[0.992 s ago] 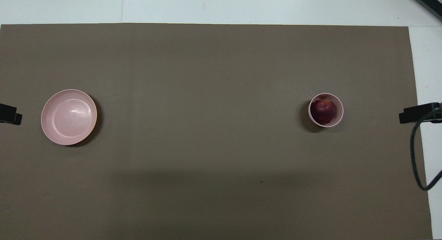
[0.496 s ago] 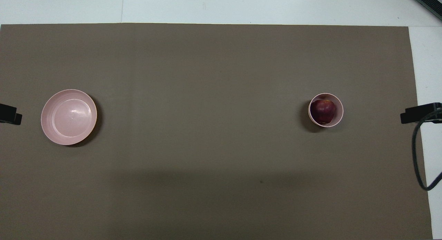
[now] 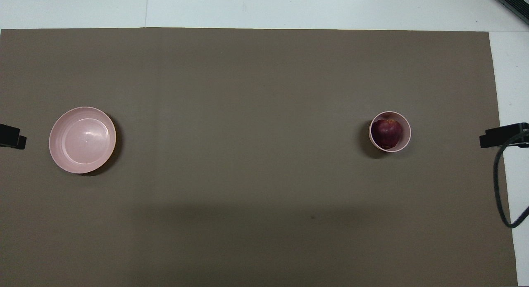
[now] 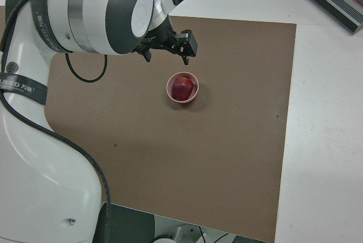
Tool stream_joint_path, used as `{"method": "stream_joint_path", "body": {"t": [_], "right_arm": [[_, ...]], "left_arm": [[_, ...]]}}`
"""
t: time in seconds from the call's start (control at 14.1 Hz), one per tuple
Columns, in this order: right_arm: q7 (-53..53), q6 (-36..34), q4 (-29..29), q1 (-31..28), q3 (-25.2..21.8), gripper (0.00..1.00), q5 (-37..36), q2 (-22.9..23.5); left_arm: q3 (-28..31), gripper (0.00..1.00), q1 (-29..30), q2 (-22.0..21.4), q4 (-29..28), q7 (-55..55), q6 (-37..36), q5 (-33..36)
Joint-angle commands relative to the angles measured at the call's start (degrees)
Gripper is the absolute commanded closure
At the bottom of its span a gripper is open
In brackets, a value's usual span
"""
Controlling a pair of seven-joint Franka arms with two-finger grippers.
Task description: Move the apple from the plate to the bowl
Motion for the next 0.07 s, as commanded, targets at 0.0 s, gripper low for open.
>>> {"method": "stream_joint_path", "body": {"t": [0.0], "right_arm": [[-1.90, 0.13, -1.06, -0.64, 0.11, 0.00, -0.18, -1.23]], "left_arm": [[-0.47, 0.00, 0.89, -1.07, -0.96, 0.09, 0.03, 0.39]]}}
